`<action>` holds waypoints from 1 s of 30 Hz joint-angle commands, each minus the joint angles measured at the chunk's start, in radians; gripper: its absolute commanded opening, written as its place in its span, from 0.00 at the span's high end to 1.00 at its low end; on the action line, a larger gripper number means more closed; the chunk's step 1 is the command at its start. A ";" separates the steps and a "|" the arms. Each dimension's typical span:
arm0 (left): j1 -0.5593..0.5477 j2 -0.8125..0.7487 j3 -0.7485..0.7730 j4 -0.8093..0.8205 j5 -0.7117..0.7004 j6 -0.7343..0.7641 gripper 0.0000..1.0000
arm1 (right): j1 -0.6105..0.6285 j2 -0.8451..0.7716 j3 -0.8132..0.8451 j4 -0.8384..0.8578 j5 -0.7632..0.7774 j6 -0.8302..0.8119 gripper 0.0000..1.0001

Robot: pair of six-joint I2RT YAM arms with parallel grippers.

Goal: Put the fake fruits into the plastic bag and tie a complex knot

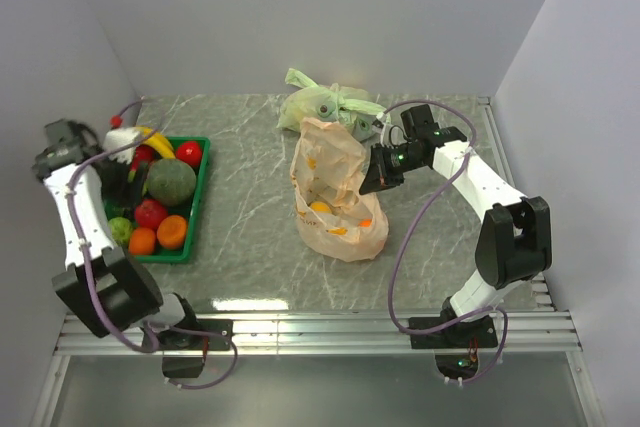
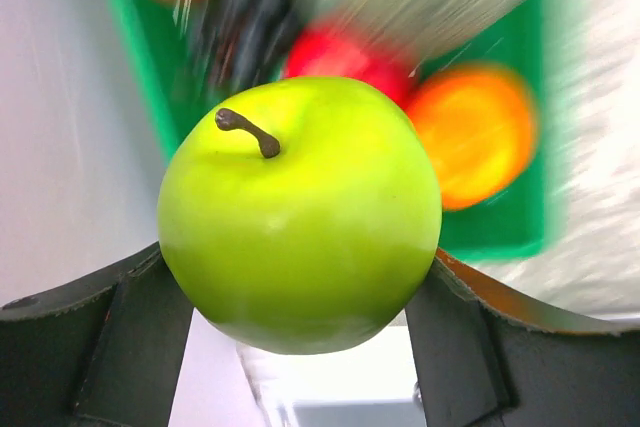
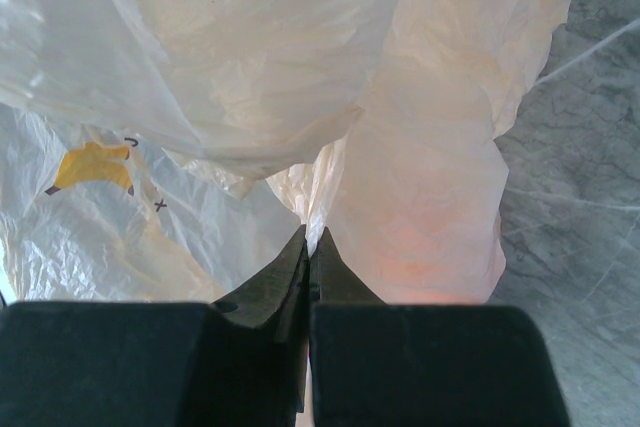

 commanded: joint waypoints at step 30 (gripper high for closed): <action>-1.226 0.217 0.567 0.082 0.078 -0.604 0.01 | -0.026 -0.022 0.059 0.003 -0.012 0.001 1.00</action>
